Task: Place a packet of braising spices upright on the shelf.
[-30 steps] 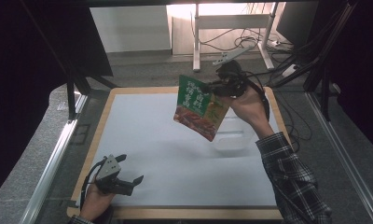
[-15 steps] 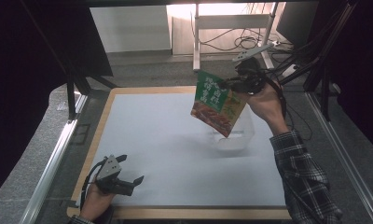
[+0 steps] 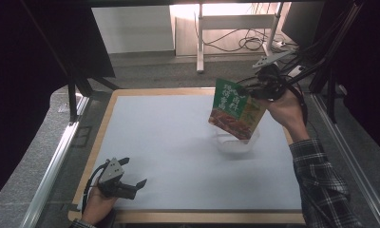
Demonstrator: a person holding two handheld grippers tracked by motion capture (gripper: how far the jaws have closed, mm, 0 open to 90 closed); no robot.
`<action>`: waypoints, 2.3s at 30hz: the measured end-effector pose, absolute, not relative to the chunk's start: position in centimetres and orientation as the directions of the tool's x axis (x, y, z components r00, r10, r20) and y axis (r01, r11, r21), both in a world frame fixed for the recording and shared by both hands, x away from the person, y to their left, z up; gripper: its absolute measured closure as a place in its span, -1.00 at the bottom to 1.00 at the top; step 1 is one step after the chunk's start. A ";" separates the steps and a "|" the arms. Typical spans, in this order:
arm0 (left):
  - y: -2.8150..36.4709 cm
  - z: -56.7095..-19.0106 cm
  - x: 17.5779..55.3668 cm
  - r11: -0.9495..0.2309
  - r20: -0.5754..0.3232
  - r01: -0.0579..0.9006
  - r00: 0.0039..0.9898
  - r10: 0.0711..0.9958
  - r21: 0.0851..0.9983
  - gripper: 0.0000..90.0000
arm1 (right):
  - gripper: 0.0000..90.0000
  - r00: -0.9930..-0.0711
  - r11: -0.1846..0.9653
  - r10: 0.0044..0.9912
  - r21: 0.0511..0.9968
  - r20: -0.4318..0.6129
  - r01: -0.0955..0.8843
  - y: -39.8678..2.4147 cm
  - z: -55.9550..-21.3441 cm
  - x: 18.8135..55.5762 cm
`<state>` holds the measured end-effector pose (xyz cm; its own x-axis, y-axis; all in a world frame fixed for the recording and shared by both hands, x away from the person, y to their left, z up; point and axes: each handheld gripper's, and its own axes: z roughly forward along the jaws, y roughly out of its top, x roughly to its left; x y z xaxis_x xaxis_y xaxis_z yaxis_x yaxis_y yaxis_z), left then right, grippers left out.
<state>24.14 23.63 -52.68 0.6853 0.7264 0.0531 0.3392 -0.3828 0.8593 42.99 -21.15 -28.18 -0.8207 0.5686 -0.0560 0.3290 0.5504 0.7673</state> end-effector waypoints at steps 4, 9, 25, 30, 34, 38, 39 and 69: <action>23.6 -52.7 24.1 -0.387 0.054 0.341 0.686 0.726 0.857 -1.00 | 1.00 -0.810 0.563 0.582 0.752 -0.066 0.343 -21.8 -28.4 42.9; 23.6 -52.7 24.1 -0.387 0.055 0.341 0.686 0.726 0.857 -1.00 | 0.99 -0.803 0.559 0.594 0.746 -0.056 0.362 -22.8 -28.7 43.0; 23.6 -52.7 24.1 -0.390 0.057 0.341 0.687 0.725 0.855 -1.00 | 0.99 -0.803 0.610 0.591 0.694 -0.076 0.383 -21.5 -30.9 43.8; 23.5 -52.7 24.1 -0.385 0.053 0.341 0.686 0.726 0.857 -1.00 | 0.99 -0.795 0.610 0.603 0.683 -0.071 0.402 -21.2 -32.1 44.4; 23.5 -52.7 24.2 -0.386 0.053 0.342 0.687 0.725 0.857 -1.00 | 0.99 -0.776 0.582 0.629 0.692 -0.051 0.426 -21.8 -32.9 44.8; 23.5 -52.7 24.1 -0.386 0.054 0.341 0.686 0.725 0.857 -1.00 | 0.98 -0.774 0.574 0.632 0.701 -0.050 0.423 -22.0 -33.0 44.8; 23.5 -52.7 24.1 -0.386 0.054 0.341 0.686 0.725 0.857 -1.00 | 0.98 -0.774 0.574 0.632 0.701 -0.050 0.423 -22.0 -33.0 44.8; 23.4 -52.7 24.1 -0.388 0.054 0.343 0.686 0.725 0.856 -1.00 | 0.26 -0.720 0.487 0.686 0.800 -0.103 0.350 -23.9 -30.1 43.9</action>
